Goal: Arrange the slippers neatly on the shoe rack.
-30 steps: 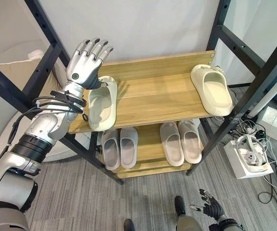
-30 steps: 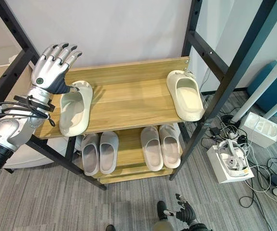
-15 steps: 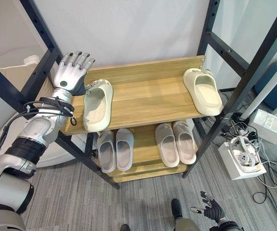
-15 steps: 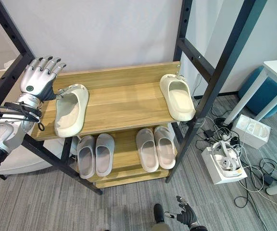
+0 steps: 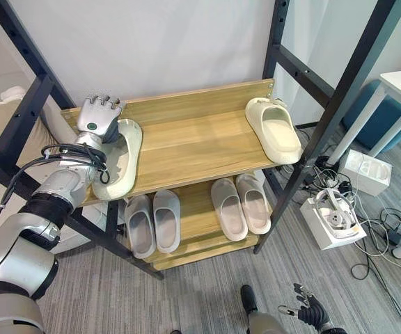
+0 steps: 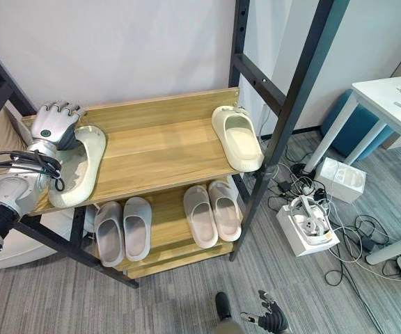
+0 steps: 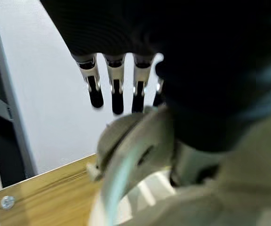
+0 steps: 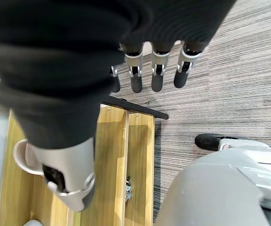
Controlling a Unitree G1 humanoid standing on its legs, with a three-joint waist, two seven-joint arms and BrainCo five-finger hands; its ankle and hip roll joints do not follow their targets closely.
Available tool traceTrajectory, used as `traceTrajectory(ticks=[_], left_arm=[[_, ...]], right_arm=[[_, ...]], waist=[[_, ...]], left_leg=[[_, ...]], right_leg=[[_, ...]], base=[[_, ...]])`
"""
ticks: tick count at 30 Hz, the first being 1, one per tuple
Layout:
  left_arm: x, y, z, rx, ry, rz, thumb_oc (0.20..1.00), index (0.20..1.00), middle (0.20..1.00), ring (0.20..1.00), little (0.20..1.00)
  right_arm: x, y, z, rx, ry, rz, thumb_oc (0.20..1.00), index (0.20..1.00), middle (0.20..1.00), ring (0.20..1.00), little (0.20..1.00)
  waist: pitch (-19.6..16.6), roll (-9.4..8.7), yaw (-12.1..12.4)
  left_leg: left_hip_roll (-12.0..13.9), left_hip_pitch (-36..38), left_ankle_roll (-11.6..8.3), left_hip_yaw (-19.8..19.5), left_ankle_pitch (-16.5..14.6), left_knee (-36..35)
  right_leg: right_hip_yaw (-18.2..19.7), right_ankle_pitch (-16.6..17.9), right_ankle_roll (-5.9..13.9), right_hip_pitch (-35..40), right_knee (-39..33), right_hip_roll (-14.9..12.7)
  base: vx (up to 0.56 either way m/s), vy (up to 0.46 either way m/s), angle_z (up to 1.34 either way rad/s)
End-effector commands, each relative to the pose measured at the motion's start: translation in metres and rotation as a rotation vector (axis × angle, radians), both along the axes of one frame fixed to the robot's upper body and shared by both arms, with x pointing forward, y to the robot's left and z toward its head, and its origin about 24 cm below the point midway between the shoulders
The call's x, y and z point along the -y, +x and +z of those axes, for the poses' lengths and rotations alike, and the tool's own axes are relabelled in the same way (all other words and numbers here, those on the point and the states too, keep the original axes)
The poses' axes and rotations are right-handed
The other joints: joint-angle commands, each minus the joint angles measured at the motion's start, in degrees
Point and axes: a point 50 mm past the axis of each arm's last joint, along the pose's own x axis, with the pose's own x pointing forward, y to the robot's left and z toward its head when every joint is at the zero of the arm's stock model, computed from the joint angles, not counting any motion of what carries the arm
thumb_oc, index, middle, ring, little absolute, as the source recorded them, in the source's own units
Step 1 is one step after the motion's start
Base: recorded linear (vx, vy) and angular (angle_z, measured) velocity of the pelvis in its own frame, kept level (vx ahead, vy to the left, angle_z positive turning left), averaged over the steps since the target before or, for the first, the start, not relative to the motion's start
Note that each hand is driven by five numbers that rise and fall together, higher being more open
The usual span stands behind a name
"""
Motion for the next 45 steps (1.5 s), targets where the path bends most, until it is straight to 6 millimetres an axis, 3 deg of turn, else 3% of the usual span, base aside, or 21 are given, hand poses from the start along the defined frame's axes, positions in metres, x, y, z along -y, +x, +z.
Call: traceTrajectory(ticks=[1,5,10,15,18,22,26,30,31,32,33,36,38,45], left_arm=[[0.007,0.003,0.07,0.226,-0.023,-0.034,0.2,0.2,0.2,0.2,0.2],[0.018,0.003,0.07,0.238,-0.02,-0.081,0.2,0.2,0.2,0.2,0.2],[0.055,0.001,0.082,0.295,0.027,-0.232,0.2,0.2,0.2,0.2,0.2],[0.08,0.014,0.08,0.255,0.056,-0.264,0.2,0.2,0.2,0.2,0.2],[0.084,0.02,0.08,0.228,0.087,-0.251,0.2,0.2,0.2,0.2,0.2],[0.069,0.03,0.081,0.191,0.081,-0.155,0.2,0.2,0.2,0.2,0.2],[0.054,0.033,0.089,0.187,0.06,-0.076,0.2,0.2,0.2,0.2,0.2],[0.054,0.033,0.091,0.189,0.056,-0.075,0.2,0.2,0.2,0.2,0.2],[0.056,0.033,0.089,0.183,0.047,-0.083,1.0,1.0,1.0,1.0,1.0],[0.06,0.033,0.088,0.179,0.034,-0.099,1.0,1.0,1.0,1.0,1.0],[0.076,0.03,0.092,0.203,-0.004,-0.176,1.0,1.0,1.0,1.0,1.0],[0.088,0.027,0.095,0.213,-0.033,-0.229,1.0,1.0,1.0,1.0,1.0],[0.103,0.02,0.106,0.231,-0.056,-0.305,1.0,1.0,1.0,1.0,1.0],[0.112,-0.002,0.12,0.297,-0.174,-0.434,1.0,1.0,1.0,1.0,1.0]], right_arm=[[-0.001,0.032,0.02,0.158,0.011,0.004,1.0,1.0,1.0,1.0,1.0],[-0.003,0.032,0.02,0.158,0.016,0.008,1.0,1.0,1.0,1.0,1.0],[-0.002,0.034,0.021,0.162,0.023,0.008,1.0,1.0,1.0,1.0,1.0],[0.008,0.028,0.023,0.156,-0.001,-0.011,1.0,1.0,1.0,1.0,1.0],[0.014,0.026,0.025,0.162,-0.01,-0.027,1.0,1.0,1.0,1.0,1.0],[0.022,0.025,0.029,0.178,-0.022,-0.057,1.0,1.0,1.0,1.0,1.0],[0.023,0.024,0.03,0.18,-0.024,-0.057,1.0,1.0,1.0,1.0,1.0],[0.021,0.023,0.029,0.18,-0.016,-0.052,1.0,1.0,1.0,1.0,1.0],[0.02,0.023,0.028,0.176,-0.012,-0.053,1.0,1.0,1.0,1.0,1.0],[0.02,0.021,0.028,0.174,-0.01,-0.054,1.0,1.0,1.0,1.0,1.0],[0.018,0.02,0.026,0.167,0.001,-0.064,1.0,1.0,1.0,1.0,1.0],[0.018,0.02,0.026,0.165,0.005,-0.069,1.0,1.0,1.0,1.0,1.0],[0.016,0.022,0.026,0.161,0.024,-0.07,1.0,1.0,1.0,1.0,1.0],[0.007,0.028,0.02,0.133,0.052,-0.059,1.0,1.0,1.0,1.0,1.0]], waist=[[3.8,-0.24,-0.4],[3.7,-0.13,-0.3],[3.6,0.14,-0.3],[4.8,0.78,-3.1],[4.9,1.1,-4.2],[5.1,1.31,-6.4],[5.4,0.79,-7.1],[5.4,0.53,-7.1],[5.3,0.42,-7.0],[5.3,0.46,-6.9],[5.1,0.38,-6.0],[4.9,0.42,-5.5],[4.4,0.45,-4.0],[3.8,0.27,-0.9]], left_leg=[[0.5,2.4,-0.5,-2.9,-4.8,0.1],[0.5,2.7,-0.51,-3.2,-4.8,0.1],[0.5,3.0,-0.61,-3.5,-4.9,0.1],[1.1,2.8,-0.92,-1.3,-4.6,0.1],[1.4,3.1,-1.06,-0.4,-4.6,0.1],[2.4,3.8,-1.46,1.5,-4.3,0.1],[3.0,3.8,-1.77,2.7,-4.1,0.1],[3.2,3.9,-1.91,2.8,-4.1,0.1],[3.2,3.9,-1.93,2.7,-4.1,0.1],[3.2,4.0,-1.94,2.6,-4.1,0.1],[3.2,4.0,-1.89,1.8,-4.1,0.1],[3.1,4.0,-1.82,0.9,-4.2,0.1],[2.8,3.8,-1.71,-0.7,-4.3,0.1],[2.0,2.9,-1.32,-3.9,-4.0,0.1]], right_leg=[[-1.5,-8.4,4.2,7.7,0.1,-1.2],[-1.7,-8.6,4.08,8.1,0.1,-1.2],[-2.1,-8.8,4.03,8.6,0.1,-1.2],[0.5,-8.3,4.09,6.7,0.4,-0.6],[1.5,-8.2,4.06,6.1,0.5,-0.3],[3.3,-8.2,4.0,5.0,1.1,0.7],[4.3,-8.2,3.89,3.9,1.5,1.5],[4.0,-8.3,3.76,4.0,1.5,1.6],[3.9,-8.3,3.73,4.1,1.4,1.6],[3.6,-8.4,3.64,4.4,1.4,1.6],[2.5,-8.6,3.43,5.4,1.1,1.5],[1.6,-8.9,3.26,6.3,0.9,1.3],[-0.1,-9.2,3.1,7.6,0.6,1.0],[-3.2,-9.9,2.68,9.5,0.3,0.4]], base=[[0.0,0.0,0.0],[0.01,-0.006,0.02],[-0.01,-0.016,0.02],[-0.03,-0.04,-0.15],[0.0,-0.031,-0.29],[0.03,-0.035,-0.32],[0.01,-0.042,-0.15],[0.02,-0.032,-0.13],[0.02,-0.017,-0.06],[0.0,0.0,0.0],[0.0,0.0,0.0],[0.02,-0.013,0.18],[0.03,-0.005,0.45],[0.01,0.002,0.41]])
